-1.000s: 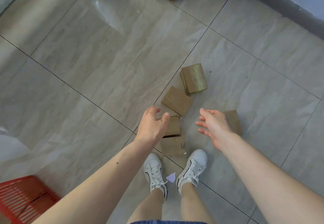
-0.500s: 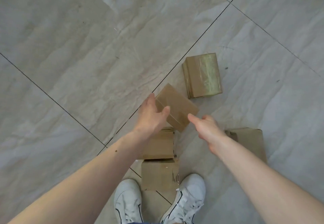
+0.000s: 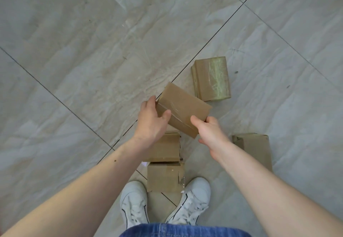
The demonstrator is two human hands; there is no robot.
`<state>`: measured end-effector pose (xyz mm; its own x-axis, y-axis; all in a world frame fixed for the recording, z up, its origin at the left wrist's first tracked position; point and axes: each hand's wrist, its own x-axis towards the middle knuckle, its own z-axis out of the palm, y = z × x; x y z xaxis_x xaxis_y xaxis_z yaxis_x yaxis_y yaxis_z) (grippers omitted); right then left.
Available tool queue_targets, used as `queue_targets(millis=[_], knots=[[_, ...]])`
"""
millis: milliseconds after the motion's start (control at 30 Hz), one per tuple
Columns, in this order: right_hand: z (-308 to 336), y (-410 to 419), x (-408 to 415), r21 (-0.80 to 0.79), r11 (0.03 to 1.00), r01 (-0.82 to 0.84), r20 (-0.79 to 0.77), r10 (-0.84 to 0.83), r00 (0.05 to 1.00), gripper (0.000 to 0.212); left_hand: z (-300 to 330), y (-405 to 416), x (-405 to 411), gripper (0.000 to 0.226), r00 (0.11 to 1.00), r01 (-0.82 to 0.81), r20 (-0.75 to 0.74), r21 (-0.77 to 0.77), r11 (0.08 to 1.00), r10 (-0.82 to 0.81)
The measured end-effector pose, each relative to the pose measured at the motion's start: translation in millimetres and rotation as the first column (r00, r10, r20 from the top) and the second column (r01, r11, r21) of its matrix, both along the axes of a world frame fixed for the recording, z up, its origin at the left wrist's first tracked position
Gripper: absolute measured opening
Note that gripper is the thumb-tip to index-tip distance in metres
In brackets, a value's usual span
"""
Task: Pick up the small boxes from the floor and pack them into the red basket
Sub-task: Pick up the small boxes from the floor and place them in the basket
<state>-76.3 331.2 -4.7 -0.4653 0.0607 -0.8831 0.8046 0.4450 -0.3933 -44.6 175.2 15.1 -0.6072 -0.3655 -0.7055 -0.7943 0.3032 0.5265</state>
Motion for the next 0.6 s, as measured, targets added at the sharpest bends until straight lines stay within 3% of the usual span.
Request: queue_targets(millis=[333, 600], knots=[[184.3, -38.2, -1.0, 0.022, 0.998, -0.064, -0.235, 0.068, 0.97, 0.028, 193.8, -28.5, 3.7, 0.057, 0.981, -0.145, -0.141, -0.054, 0.988, 0.136], [279.6, -72.8, 19.9, 0.024, 0.997, -0.073, -0.377, 0.077, 0.923, 0.057, 282.6, -64.6, 34.1, 0.039, 0.959, -0.248, -0.145, 0.0, 0.969, 0.245]])
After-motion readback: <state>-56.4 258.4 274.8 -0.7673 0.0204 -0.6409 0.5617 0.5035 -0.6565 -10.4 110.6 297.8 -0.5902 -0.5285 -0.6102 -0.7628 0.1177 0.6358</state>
